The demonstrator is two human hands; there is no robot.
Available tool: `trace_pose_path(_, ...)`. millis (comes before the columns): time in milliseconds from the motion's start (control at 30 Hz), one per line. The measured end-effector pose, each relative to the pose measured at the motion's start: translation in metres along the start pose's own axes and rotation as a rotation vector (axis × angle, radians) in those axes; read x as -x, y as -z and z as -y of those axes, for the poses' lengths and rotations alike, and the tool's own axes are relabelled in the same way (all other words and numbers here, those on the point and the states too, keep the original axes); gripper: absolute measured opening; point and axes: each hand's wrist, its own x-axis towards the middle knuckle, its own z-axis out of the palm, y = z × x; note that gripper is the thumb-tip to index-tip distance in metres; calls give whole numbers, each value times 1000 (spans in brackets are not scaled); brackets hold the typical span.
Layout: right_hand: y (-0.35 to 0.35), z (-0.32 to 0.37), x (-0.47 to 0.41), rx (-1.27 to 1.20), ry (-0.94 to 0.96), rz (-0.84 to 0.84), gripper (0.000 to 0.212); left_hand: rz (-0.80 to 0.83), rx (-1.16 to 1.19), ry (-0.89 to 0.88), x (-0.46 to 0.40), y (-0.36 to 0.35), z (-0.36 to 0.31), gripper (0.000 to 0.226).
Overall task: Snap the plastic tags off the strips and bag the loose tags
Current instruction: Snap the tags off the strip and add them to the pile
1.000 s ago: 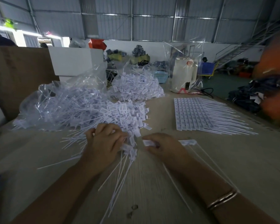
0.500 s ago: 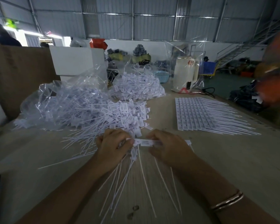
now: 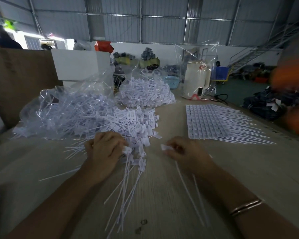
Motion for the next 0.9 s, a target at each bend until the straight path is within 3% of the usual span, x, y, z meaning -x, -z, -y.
trace_pose_path(100,-20,22,-3,55,170,-54,26,-24,-151,-39,0,-8,-15,54)
trace_pose_path(233,-28,40,-5,32,275,-121,34,142,45,-96,-4,-18,-34,56)
trace_pose_path(300,-27,41,-3,-14,301,-81,33,163,105,-87,-4,-23,-35,43)
trace_pose_path(400,-17,31,-3,-59,266,-39,24,100,128,-42,-7,-21,-27,36)
trace_pose_path(567,-18,22,-6,132,268,-68,21,95,116,-80,-6,-21,-27,50)
trace_pose_path(700,-19,20,-6,-108,200,-13,11,44,161,-251,-9,-16,-26,26)
trace_pose_path(767,-16,16,-8,-259,132,-8,11,17,184,-302,-8,-12,-23,26)
trace_pose_path(833,-5,6,-7,-375,6,-78,19,-18,236,-291,-4,-7,-17,26)
trace_pose_path(900,6,-5,-3,-321,-53,-121,17,-47,211,-217,-1,-4,-7,26)
